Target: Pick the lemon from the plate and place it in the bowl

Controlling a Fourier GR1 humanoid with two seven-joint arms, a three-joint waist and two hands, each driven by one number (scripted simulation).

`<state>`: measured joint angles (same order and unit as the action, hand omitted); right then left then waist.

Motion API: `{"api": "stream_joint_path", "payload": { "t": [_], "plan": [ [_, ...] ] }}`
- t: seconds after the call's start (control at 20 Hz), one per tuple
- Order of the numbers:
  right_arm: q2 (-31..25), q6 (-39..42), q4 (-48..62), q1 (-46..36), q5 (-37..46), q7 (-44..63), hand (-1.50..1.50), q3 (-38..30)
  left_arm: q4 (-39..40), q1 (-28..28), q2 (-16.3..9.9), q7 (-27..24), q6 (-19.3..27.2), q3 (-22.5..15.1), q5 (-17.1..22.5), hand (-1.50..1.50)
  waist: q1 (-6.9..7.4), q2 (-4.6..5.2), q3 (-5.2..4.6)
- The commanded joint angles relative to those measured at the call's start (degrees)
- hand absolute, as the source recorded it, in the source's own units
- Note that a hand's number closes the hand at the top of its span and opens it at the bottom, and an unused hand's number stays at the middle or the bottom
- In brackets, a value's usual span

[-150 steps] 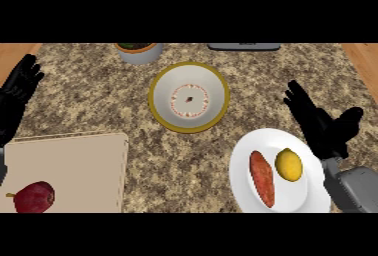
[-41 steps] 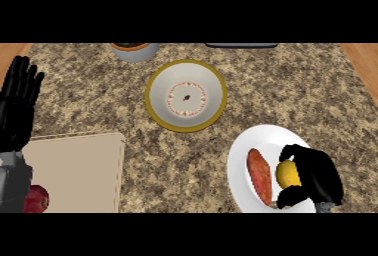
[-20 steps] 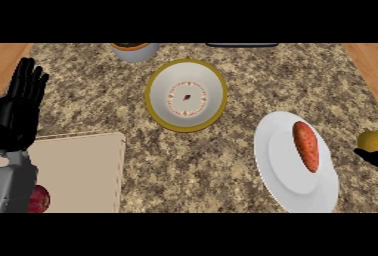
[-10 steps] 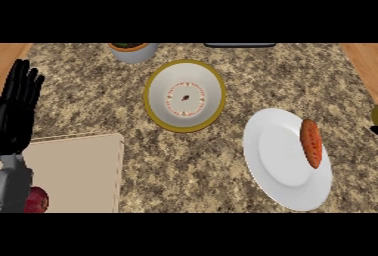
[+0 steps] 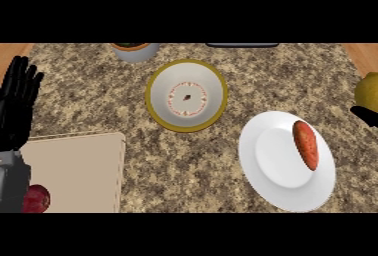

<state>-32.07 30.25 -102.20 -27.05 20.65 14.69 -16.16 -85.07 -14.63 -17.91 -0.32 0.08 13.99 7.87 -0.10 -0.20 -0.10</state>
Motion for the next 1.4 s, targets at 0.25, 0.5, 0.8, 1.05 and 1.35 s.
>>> {"api": "stream_joint_path", "payload": {
  "t": [0.25,0.5,0.8,1.05,1.35],
  "plan": [
    [10.7,-1.4,2.3,-16.8,0.8,20.2,1.5,12.6,-1.5,-1.0,-0.2,1.8,0.0,-0.1,0.1,0.0,1.17,0.17,0.04],
    [14.9,-0.5,9.0,-22.6,2.6,22.6,1.5,17.6,-2.0,-0.6,2.7,0.3,2.2,-2.1,-2.0,0.0,0.84,0.2,0.06],
    [23.6,-9.1,21.1,-23.1,10.4,18.5,1.5,24.1,-2.5,-0.7,1.9,2.5,1.0,-1.2,-0.3,0.0,1.1,0.35,0.09],
    [29.2,-14.8,32.6,-27.1,15.1,16.2,1.5,26.3,-0.2,-0.8,1.7,-0.7,0.1,-0.9,-0.9,0.0,1.02,0.41,0.07],
    [30.1,-23.4,48.5,-27.9,23.4,10.5,1.5,28.1,-0.4,-2.1,0.5,1.6,-0.2,-0.2,-0.4,0.0,1.52,0.59,0.09]
  ]
}}
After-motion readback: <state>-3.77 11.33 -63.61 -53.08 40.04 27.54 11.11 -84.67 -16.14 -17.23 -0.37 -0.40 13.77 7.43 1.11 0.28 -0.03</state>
